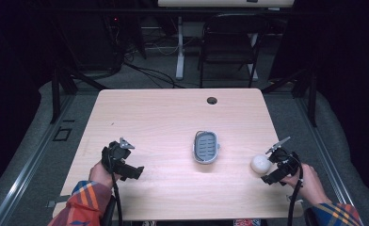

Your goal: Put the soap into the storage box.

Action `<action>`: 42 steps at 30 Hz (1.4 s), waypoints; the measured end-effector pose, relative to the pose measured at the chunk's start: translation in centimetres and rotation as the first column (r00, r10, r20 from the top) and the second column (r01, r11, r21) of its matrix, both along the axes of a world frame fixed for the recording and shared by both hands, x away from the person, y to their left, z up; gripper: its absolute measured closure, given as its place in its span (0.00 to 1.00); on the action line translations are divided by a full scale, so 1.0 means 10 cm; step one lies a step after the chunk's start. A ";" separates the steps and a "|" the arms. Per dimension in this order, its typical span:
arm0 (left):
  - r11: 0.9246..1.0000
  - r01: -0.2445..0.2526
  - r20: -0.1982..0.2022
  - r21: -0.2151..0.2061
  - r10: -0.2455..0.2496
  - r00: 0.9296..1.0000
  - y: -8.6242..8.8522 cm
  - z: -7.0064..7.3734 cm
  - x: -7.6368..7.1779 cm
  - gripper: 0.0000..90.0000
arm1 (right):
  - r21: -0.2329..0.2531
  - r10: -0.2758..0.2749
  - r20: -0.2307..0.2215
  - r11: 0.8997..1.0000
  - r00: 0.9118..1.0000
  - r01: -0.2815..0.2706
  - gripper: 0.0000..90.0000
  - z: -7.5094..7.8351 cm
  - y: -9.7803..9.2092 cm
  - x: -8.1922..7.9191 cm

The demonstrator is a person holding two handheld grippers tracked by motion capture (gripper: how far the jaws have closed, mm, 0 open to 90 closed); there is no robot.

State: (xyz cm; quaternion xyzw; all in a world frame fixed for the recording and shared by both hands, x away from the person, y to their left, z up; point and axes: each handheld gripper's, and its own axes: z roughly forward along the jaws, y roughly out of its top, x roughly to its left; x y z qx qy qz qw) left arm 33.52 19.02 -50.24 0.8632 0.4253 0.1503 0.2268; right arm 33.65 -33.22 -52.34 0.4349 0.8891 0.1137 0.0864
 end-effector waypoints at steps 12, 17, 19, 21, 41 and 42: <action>1.000 0.007 -0.003 0.005 -0.007 1.000 -0.02 0.00 0.01 0.00 | 0.009 0.026 -0.015 1.000 1.000 -0.025 0.00 -0.01 0.11 0.09; 1.000 0.005 -0.003 0.000 -0.005 1.000 -0.01 -0.01 0.01 0.00 | 0.020 0.032 -0.019 0.999 0.999 -0.032 0.00 -0.06 0.18 0.17; 1.000 0.009 -0.006 0.002 -0.009 1.000 -0.02 0.00 0.01 0.00 | 0.036 0.025 -0.022 0.999 0.999 -0.024 0.00 -0.07 0.19 0.19; 1.000 0.011 -0.007 0.003 -0.011 1.000 -0.02 0.00 0.01 0.00 | 0.032 0.031 -0.030 0.999 0.999 -0.031 0.00 -0.07 0.20 0.22; 1.000 0.016 -0.009 0.001 -0.016 1.000 -0.02 0.00 0.01 0.00 | 0.031 0.035 -0.103 0.999 0.994 -0.032 0.00 -0.09 0.24 0.47; 1.000 0.016 -0.009 0.001 -0.016 1.000 -0.02 0.00 0.01 0.00 | 0.008 0.059 -0.125 0.998 0.990 -0.059 0.00 -0.07 0.23 0.49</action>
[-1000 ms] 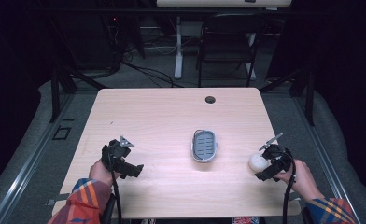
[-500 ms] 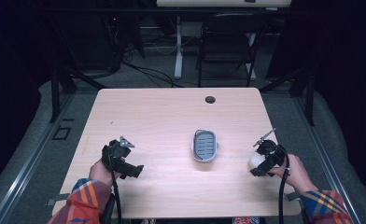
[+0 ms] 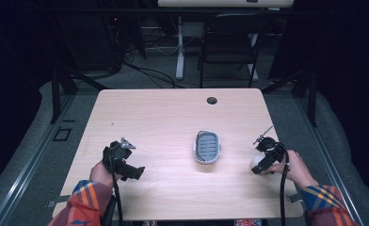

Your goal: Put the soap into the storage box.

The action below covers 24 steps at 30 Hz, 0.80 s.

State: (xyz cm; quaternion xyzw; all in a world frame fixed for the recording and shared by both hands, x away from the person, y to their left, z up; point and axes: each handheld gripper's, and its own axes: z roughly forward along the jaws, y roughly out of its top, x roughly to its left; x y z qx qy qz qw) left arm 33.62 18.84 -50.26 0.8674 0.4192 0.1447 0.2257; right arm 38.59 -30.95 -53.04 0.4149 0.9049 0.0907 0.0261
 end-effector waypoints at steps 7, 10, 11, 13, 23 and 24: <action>1.000 0.003 -0.002 0.003 -0.003 1.000 0.00 0.00 0.00 0.00 | -0.015 -0.005 0.005 1.000 1.000 0.005 0.02 -0.04 0.03 0.03; 1.000 0.004 -0.005 0.005 -0.004 1.000 -0.01 -0.01 0.00 0.00 | -0.085 0.041 -0.033 0.995 0.999 -0.044 0.11 0.01 0.03 0.09; 1.000 0.003 -0.001 0.005 -0.003 1.000 -0.01 -0.01 0.00 0.00 | -0.032 -0.007 -0.009 0.999 1.000 0.007 0.13 -0.04 0.04 0.06; 1.000 0.006 -0.009 0.005 -0.006 1.000 -0.01 -0.01 0.01 0.00 | -0.059 0.012 -0.025 0.998 1.000 -0.013 0.16 -0.03 0.04 0.09; 1.000 0.008 -0.020 0.006 -0.008 1.000 -0.01 -0.02 0.01 0.00 | -0.039 -0.019 -0.032 0.999 0.999 0.018 0.23 -0.08 0.07 0.15; 1.000 0.005 -0.020 0.013 -0.005 1.000 -0.01 -0.02 0.02 0.00 | -0.059 0.001 -0.046 0.998 0.999 -0.004 0.25 -0.06 0.07 0.16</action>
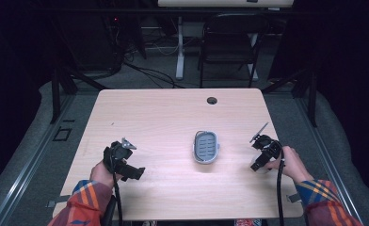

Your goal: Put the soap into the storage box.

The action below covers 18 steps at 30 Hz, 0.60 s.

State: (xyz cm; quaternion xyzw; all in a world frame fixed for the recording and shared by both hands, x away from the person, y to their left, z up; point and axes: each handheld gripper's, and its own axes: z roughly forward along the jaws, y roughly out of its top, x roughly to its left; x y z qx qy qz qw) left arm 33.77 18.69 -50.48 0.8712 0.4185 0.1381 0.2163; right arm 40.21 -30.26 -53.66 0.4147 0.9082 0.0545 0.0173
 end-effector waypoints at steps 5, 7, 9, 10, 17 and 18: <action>1.000 0.000 0.001 0.000 0.000 1.000 0.00 0.00 0.00 0.00 | -0.012 0.004 -0.013 1.000 1.000 -0.004 0.26 0.00 0.01 0.02; 1.000 -0.001 0.001 0.002 0.001 1.000 0.00 0.00 0.00 0.00 | -0.012 -0.003 -0.017 1.000 1.000 0.002 0.26 -0.01 0.01 0.01; 1.000 0.002 -0.002 0.001 -0.002 1.000 0.00 0.00 0.00 0.00 | -0.022 0.005 -0.025 1.000 1.000 -0.005 0.26 -0.01 0.00 0.02; 1.000 0.004 -0.004 0.000 -0.004 1.000 0.00 0.00 0.00 0.00 | -0.017 0.000 -0.024 1.000 1.000 0.000 0.26 -0.02 0.00 0.02; 1.000 0.010 -0.004 0.000 -0.010 1.000 0.00 0.00 0.00 0.00 | 0.039 -0.084 0.013 0.996 0.996 0.084 0.27 -0.07 0.00 -0.01; 1.000 0.010 -0.004 0.000 -0.010 1.000 0.00 0.00 0.00 0.00 | 0.039 -0.084 0.013 0.996 0.996 0.084 0.27 -0.07 0.00 -0.01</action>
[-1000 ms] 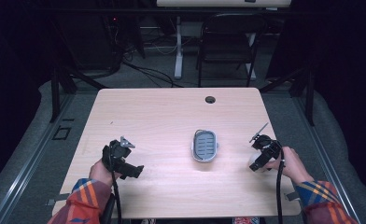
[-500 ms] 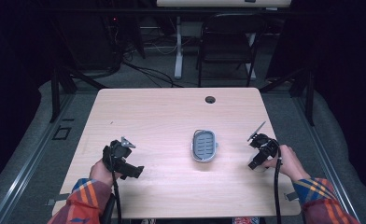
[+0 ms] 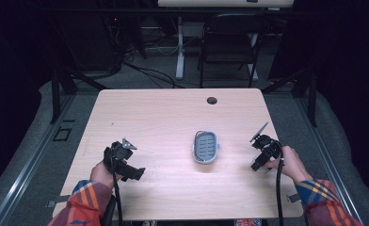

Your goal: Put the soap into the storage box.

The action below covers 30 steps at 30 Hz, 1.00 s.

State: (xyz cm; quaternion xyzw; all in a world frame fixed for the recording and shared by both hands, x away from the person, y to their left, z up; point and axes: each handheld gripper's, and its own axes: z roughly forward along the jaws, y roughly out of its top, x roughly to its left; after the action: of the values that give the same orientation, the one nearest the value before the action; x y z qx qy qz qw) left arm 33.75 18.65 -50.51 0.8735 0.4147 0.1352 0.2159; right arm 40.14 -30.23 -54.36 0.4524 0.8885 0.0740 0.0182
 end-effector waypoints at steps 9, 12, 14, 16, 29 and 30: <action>1.000 0.005 -0.004 0.006 -0.005 1.000 0.00 0.00 0.00 0.00 | -0.030 0.017 0.003 0.999 1.000 -0.017 0.27 0.04 -0.01 0.00; 1.000 0.004 -0.003 0.005 -0.004 1.000 0.00 0.00 0.00 0.00 | -0.046 0.033 -0.003 0.998 0.999 -0.033 0.27 0.09 -0.01 0.01; 1.000 0.004 -0.002 0.004 -0.004 1.000 0.00 0.00 0.00 0.00 | -0.078 0.065 -0.024 0.995 0.998 -0.066 0.27 0.13 -0.01 0.03; 1.000 0.004 -0.001 0.005 -0.004 1.000 -0.01 0.00 0.00 0.00 | -0.068 0.063 -0.020 0.996 0.998 -0.064 0.27 0.14 -0.01 0.02; 1.000 0.007 -0.002 0.007 -0.007 1.000 -0.01 0.00 0.00 0.00 | -0.046 0.082 0.028 0.996 0.996 -0.081 0.27 0.23 0.11 0.03; 1.000 0.007 -0.002 0.007 -0.007 1.000 -0.01 0.00 0.00 0.00 | -0.046 0.082 0.028 0.996 0.996 -0.081 0.27 0.23 0.11 0.03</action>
State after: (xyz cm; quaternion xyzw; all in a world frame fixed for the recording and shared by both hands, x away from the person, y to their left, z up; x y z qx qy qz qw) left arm 33.78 18.58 -50.52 0.8759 0.4112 0.1351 0.2130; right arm 40.41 -29.17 -52.02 0.4141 0.9073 0.0615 0.0386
